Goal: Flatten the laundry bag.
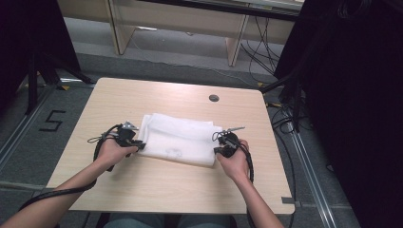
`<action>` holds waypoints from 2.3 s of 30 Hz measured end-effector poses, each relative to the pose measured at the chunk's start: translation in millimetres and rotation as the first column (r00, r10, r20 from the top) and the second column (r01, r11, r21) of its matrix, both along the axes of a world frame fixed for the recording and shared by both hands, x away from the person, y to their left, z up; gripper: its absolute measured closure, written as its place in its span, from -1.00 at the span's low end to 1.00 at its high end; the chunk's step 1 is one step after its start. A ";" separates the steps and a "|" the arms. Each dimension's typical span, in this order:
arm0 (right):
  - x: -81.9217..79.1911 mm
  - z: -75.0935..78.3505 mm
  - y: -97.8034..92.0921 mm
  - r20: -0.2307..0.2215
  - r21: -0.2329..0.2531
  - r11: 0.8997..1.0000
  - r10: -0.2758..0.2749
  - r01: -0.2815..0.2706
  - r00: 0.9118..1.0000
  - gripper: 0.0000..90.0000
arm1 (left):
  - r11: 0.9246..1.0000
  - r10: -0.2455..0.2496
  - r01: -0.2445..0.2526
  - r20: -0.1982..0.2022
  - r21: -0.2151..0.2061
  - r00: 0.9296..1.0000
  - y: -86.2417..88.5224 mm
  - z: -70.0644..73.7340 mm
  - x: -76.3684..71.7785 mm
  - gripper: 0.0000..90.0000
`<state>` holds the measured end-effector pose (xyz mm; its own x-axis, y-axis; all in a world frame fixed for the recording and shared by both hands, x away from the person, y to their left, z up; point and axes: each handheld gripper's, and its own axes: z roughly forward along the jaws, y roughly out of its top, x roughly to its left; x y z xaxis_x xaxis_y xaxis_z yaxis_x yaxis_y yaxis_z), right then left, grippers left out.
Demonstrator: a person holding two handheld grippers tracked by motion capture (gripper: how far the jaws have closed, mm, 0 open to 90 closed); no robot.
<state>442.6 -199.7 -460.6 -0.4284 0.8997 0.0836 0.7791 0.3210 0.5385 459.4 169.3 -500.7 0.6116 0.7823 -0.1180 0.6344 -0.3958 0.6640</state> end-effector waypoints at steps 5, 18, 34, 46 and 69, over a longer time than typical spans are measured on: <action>-12.3 -1.4 -14.5 0.000 -0.018 1.000 0.016 -0.016 1.000 1.00 | 0.999 -0.051 0.051 -0.012 0.015 0.999 -6.9 2.5 -8.7 0.74; -0.3 11.7 -18.5 0.091 0.034 0.998 -0.047 0.044 0.995 0.27 | 0.997 -0.069 0.070 -0.023 0.027 0.997 2.8 1.4 -17.5 0.75; 53.8 0.7 -7.9 0.030 0.012 0.996 -0.088 0.087 0.996 -0.01 | 0.994 -0.100 0.091 0.159 0.065 0.982 -3.4 25.5 -29.4 0.54; 76.1 -4.5 -10.3 0.026 -0.054 0.996 -0.065 0.066 0.998 0.00 | 0.973 -0.229 0.224 0.112 0.050 0.967 -43.2 19.1 -32.3 0.52; 25.8 55.3 10.2 0.207 0.075 0.977 0.183 -0.202 0.961 0.95 | 0.961 -0.266 0.263 0.020 0.079 0.964 -61.2 -1.2 -22.7 0.64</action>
<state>468.4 -189.5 -405.3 -0.6090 0.7909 0.0602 0.5825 0.3945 0.7107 436.6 108.1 -501.8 0.8001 0.5982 -0.0435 0.4808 -0.5963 0.6429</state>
